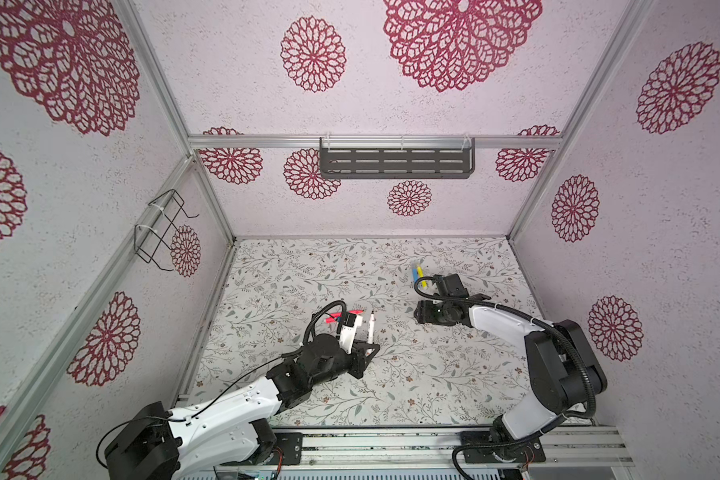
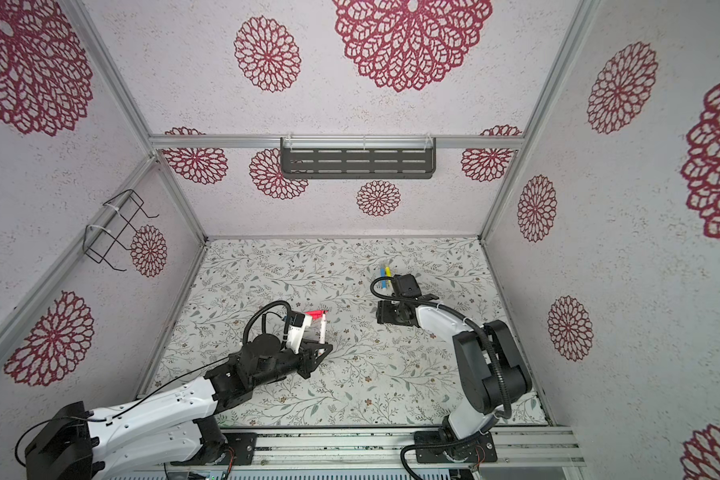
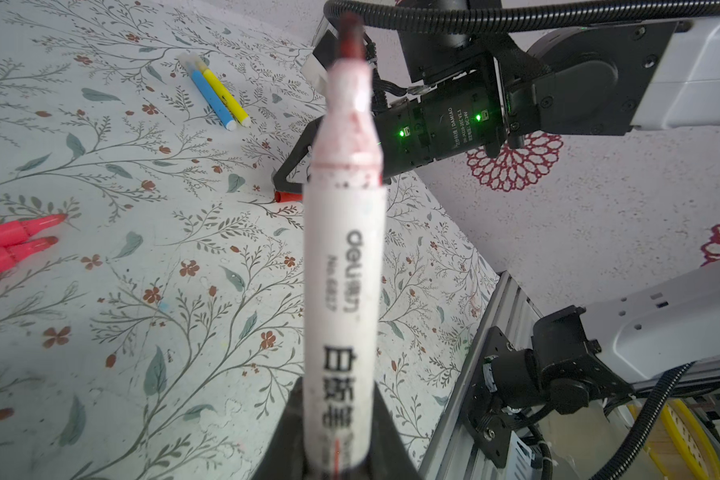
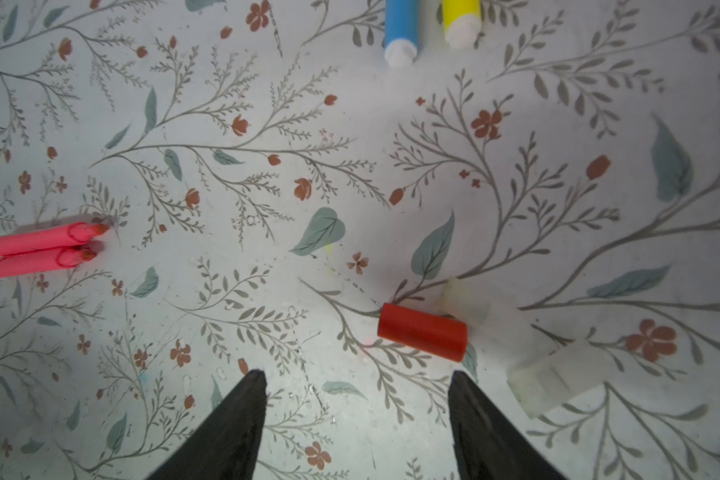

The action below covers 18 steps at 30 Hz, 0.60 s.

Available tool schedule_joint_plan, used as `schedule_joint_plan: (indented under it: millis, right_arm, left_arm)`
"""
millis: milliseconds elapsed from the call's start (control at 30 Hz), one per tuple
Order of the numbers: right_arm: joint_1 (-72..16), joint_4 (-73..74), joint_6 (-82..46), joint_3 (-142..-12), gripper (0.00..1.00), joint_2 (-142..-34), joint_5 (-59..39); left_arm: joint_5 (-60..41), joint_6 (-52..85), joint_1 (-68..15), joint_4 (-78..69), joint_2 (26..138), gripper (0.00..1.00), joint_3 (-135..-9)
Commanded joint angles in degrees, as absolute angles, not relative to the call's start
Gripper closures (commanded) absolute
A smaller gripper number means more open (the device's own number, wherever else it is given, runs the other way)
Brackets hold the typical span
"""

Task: Insert the pens into the pen caps
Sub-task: 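Lower right gripper and align its fingers around the red cap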

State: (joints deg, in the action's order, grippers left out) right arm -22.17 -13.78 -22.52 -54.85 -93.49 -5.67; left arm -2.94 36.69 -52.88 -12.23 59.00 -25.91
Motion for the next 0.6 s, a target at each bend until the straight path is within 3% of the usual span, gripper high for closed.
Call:
schedule_joint_plan:
  millis: [0,567]
  right_arm:
    - [-21.61,-13.39,-22.49,-55.91,0.29,-93.64,-3.46]
    - [-21.17,-13.44,-22.68,-59.74,0.32,-99.61,-3.82]
  left_arm:
    - [-1.84,36.63,-53.39,-11.76,57.66,1.0,-25.49]
    - [-0.34,36.67,-53.44,-10.07,55.13,1.0,-24.64]
